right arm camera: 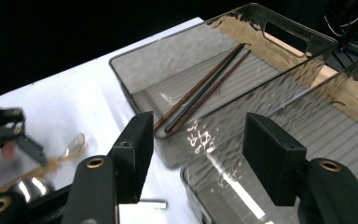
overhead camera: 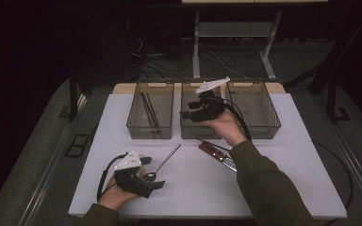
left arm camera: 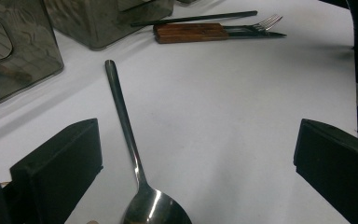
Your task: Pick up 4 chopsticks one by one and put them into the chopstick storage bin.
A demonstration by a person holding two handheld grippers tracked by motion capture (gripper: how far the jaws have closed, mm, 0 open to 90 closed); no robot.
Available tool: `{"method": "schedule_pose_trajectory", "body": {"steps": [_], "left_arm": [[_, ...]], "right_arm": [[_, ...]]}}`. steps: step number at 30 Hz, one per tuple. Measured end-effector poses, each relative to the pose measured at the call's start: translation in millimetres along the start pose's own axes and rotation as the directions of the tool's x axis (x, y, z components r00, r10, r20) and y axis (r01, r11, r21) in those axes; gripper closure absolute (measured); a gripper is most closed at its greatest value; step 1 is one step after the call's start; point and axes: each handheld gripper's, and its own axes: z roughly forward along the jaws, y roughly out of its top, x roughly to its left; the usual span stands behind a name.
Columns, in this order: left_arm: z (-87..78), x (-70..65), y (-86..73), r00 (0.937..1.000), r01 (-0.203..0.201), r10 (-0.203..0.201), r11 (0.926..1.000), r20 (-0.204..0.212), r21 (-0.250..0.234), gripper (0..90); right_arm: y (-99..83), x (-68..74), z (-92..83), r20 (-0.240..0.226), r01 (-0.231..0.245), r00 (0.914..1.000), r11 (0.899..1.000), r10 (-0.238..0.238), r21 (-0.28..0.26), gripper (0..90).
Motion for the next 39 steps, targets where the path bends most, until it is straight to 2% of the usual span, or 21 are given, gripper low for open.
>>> {"method": "schedule_pose_trajectory", "body": {"steps": [2,5,8,16,25,29,34,36,39], "left_arm": [[0.2,0.4,0.0,1.0000,-0.002,0.002,1.0000,-0.002,0.002,0.1],[0.1,0.5,0.1,1.0000,-0.008,0.008,0.9999,-0.002,0.007,0.1],[0.5,0.3,-0.1,1.0000,-0.007,0.007,1.0000,-0.004,0.004,0.1],[1.5,-1.2,-0.1,1.0000,-0.006,0.006,0.9999,-0.008,0.013,0.1],[0.8,-0.6,0.0,0.9997,-0.013,0.013,0.9999,-0.019,0.005,0.5],[0.2,-0.3,0.0,0.9997,-0.007,0.007,1.0000,-0.022,0.002,0.6],[0.1,-0.6,0.0,0.9997,-0.010,0.010,0.9999,-0.023,0.003,0.6],[0.3,-0.4,0.0,0.9997,-0.011,0.012,0.9999,-0.024,0.004,0.6],[0.4,-0.5,-0.1,0.9996,-0.013,0.013,0.9999,-0.024,0.006,0.6]], "right_arm": [[-4.5,-0.1,-6.9,-0.005,0.005,1.0000,1.000,-0.005,-0.008,41.1],[-12.1,-0.8,-18.8,-0.037,0.004,0.9993,1.000,-0.004,-0.014,38.6],[-20.7,0.3,-30.1,-0.058,0.030,0.9978,1.000,-0.030,-0.009,36.8],[-49.6,-0.3,-61.5,-0.051,0.047,0.9976,0.999,-0.048,-0.017,37.7],[-83.2,-10.6,-88.7,-0.060,0.018,0.9980,1.000,-0.018,-0.011,39.8],[-99.6,-14.4,-98.3,-0.053,0.020,0.9984,1.000,-0.020,0.007,38.5],[-119.2,-22.6,-109.3,-0.022,0.018,0.9996,0.999,-0.017,0.048,42.0],[-129.7,-28.2,-114.0,-0.009,-0.005,0.9999,0.998,0.005,0.063,44.5],[-142.4,-33.8,-117.7,0.003,-0.011,0.9999,0.996,0.011,0.086,47.7]]}}
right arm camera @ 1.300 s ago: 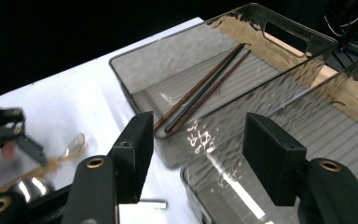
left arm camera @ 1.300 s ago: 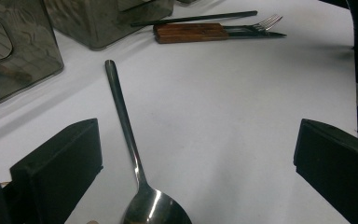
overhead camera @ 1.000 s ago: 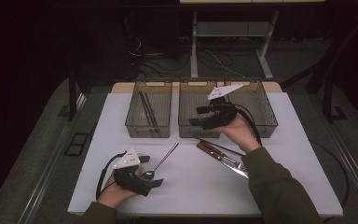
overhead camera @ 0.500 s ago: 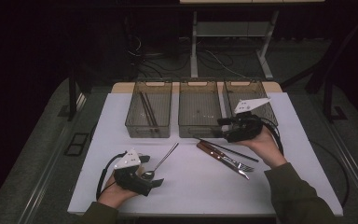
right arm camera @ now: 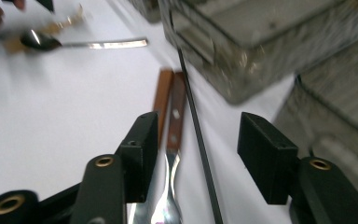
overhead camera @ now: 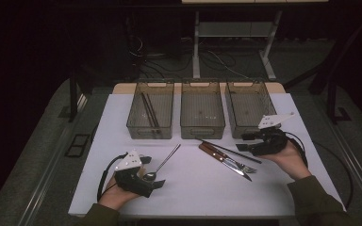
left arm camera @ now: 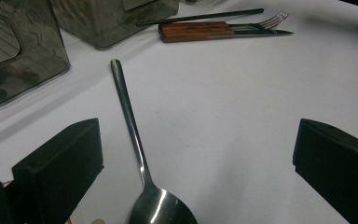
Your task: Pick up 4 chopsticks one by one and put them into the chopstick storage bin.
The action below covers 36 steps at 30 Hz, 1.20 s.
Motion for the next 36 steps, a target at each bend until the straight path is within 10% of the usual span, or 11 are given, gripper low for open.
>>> {"method": "schedule_pose_trajectory", "body": {"steps": [36], "left_arm": [[1.0,-0.8,0.2,0.9999,-0.016,0.016,0.9998,-0.002,0.014,0.9]], "right_arm": [[-41.2,-15.8,39.0,0.003,0.038,0.9992,0.987,-0.039,0.157,71.9]]}}
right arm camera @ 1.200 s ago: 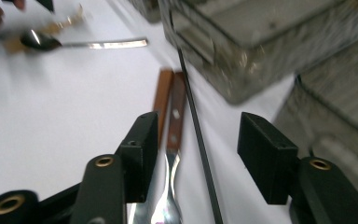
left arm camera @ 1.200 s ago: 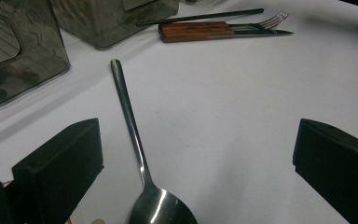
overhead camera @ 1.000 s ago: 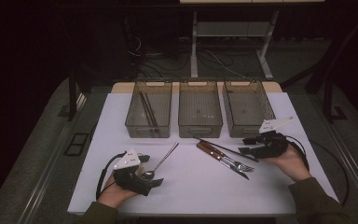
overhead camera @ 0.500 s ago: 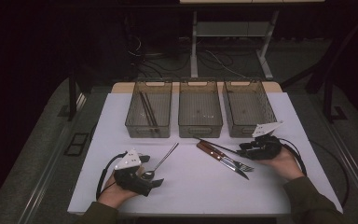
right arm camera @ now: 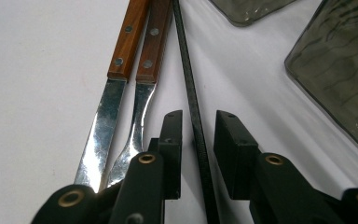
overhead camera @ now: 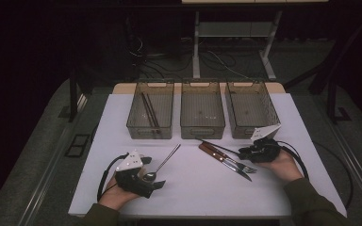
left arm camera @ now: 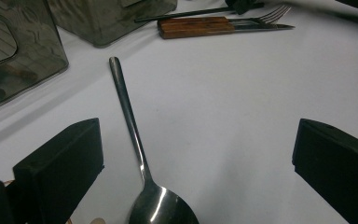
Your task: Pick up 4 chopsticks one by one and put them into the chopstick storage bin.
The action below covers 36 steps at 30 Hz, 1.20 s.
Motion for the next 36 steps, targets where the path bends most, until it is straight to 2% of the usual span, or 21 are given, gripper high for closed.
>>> {"method": "schedule_pose_trajectory", "body": {"steps": [7,10,20,28,36], "left_arm": [[0.2,-0.1,-0.1,1.0000,-0.002,0.002,1.0000,0.000,-0.002,1.0],[0.0,0.1,0.0,1.0000,-0.001,0.001,1.0000,0.001,0.000,1.0],[-0.3,0.1,0.0,1.0000,-0.001,0.001,1.0000,0.002,-0.004,1.0],[-0.4,-0.1,0.2,1.0000,-0.003,0.003,1.0000,0.003,-0.004,1.0],[-0.8,0.0,0.4,1.0000,-0.003,0.003,1.0000,0.003,0.000,1.0]], "right_arm": [[-0.3,2.5,0.4,0.026,0.035,0.9990,0.999,-0.035,0.000,77.4],[-0.5,2.7,0.3,0.023,0.040,0.9989,0.999,-0.040,0.001,79.5],[-1.2,1.6,0.0,-0.005,0.050,0.9987,0.999,-0.050,-0.003,83.2],[-0.5,4.8,-0.4,-0.057,0.062,0.9965,0.998,-0.062,0.006,84.5],[0.5,4.4,-9.2,-0.071,0.061,0.9956,0.998,-0.061,-0.005,84.7]]}}
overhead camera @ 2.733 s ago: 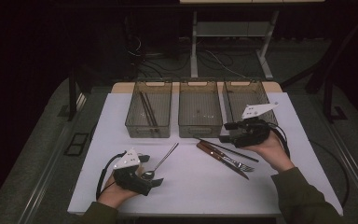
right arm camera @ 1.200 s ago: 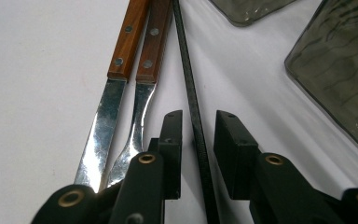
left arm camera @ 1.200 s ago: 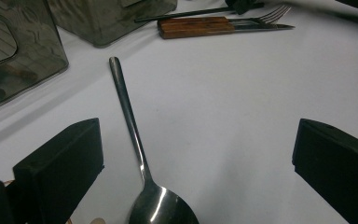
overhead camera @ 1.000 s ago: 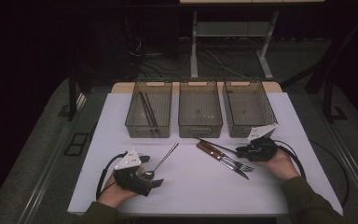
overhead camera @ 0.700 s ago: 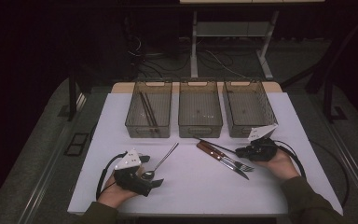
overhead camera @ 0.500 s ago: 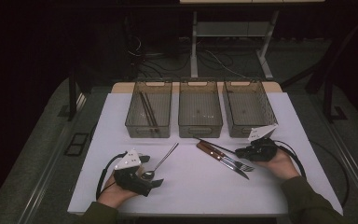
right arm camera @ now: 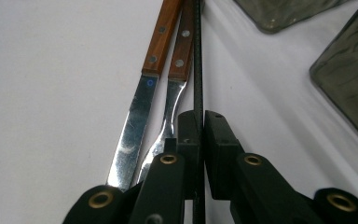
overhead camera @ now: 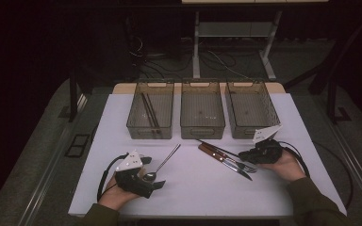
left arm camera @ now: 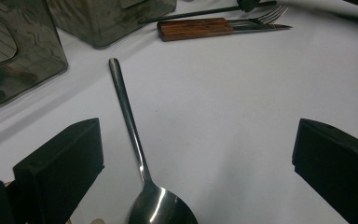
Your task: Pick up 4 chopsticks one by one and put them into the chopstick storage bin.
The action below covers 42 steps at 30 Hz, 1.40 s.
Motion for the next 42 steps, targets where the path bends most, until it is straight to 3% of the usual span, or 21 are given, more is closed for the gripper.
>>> {"method": "schedule_pose_trajectory", "body": {"steps": [8,21,31,42], "left_arm": [[0.4,-0.3,0.0,1.0000,0.000,0.000,1.0000,0.001,-0.005,1.0],[0.8,-0.3,0.0,1.0000,0.000,0.000,1.0000,0.000,-0.004,1.0],[0.9,-0.2,-0.1,1.0000,0.000,0.000,1.0000,0.000,-0.003,1.0],[1.6,-0.9,-0.1,1.0000,0.008,-0.008,0.9999,-0.001,-0.007,1.0]], "right_arm": [[2.6,2.5,-13.8,0.008,0.003,1.0000,0.999,-0.002,-0.034,84.6],[8.4,8.1,-22.7,-0.025,-0.013,0.9996,0.997,0.011,-0.078,84.6],[25.2,16.3,-25.1,-0.043,-0.045,0.9983,0.993,0.040,-0.110,84.6],[42.0,21.0,-24.3,-0.021,-0.065,0.9978,0.990,0.063,-0.125,84.6]]}}
